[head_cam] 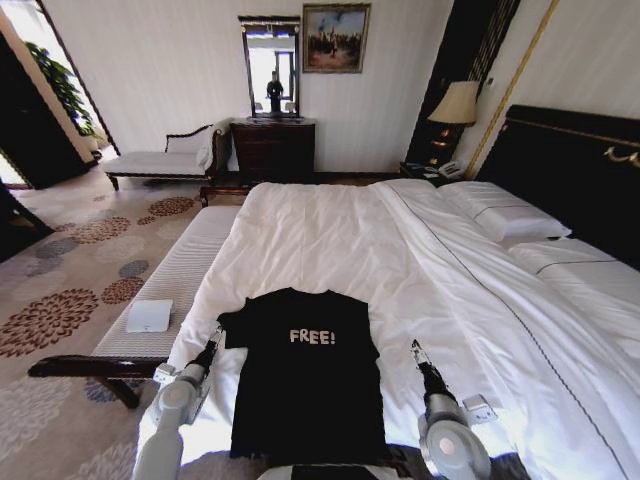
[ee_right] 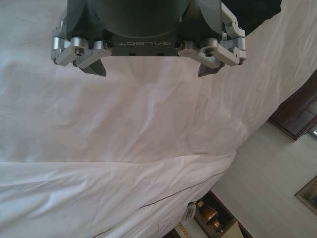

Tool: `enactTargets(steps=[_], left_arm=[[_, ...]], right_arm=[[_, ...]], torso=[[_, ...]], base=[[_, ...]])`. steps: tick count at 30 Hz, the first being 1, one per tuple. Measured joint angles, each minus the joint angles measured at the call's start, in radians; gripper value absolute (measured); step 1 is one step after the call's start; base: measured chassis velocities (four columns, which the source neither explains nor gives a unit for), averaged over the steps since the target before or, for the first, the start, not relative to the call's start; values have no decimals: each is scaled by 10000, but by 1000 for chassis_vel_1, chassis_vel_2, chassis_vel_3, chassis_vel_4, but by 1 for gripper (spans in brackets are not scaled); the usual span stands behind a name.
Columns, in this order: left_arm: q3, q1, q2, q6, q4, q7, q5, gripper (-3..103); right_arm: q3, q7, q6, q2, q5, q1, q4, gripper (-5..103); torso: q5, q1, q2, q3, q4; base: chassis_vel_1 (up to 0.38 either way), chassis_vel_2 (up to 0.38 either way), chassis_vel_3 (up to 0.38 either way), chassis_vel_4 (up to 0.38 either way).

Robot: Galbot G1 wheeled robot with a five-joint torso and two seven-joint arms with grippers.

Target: Fold the clothes on the bed.

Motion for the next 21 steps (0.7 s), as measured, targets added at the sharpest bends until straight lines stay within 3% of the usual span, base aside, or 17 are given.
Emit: enactTargets(steps=[4,5,13,14,15,17,21], left_arm=[[301,-619,32,-56,647,58,112,80],[301,-619,32,-56,647,58,112,80],[538,-828,127,-139,830,210,154,47],[539,-795,161,-140,776,212,148,47],[537,-731,220,-142,686,215,138,36],[530,-684,258,-143,632,215,134,36],[474,-502,408,-143,421,218,109,15]], right_arm=[[66,5,8,111,-137,-149,63,100],[66,5,8,111,-137,-149,63,100],[110,8,43,334,-302,-272,73,100],[111,10,49,367,-328,-272,70,100],[111,12,53,411,-356,-269,64,100],[106,17,54,441,-373,-261,52,100],[38,41,55,523,-461,-220,-55,100]], torso=[[0,0,0,0,0],[0,0,0,0,0],[0,0,0,0,0],[0,0,0,-1,1],[0,0,0,-2,1],[0,0,0,-2,1],[0,0,0,-2,2]], base=[[0,0,0,0],[0,0,0,0],[0,0,0,0],[0,0,0,0],[0,0,0,0],[0,0,0,0],[0,0,0,0]])
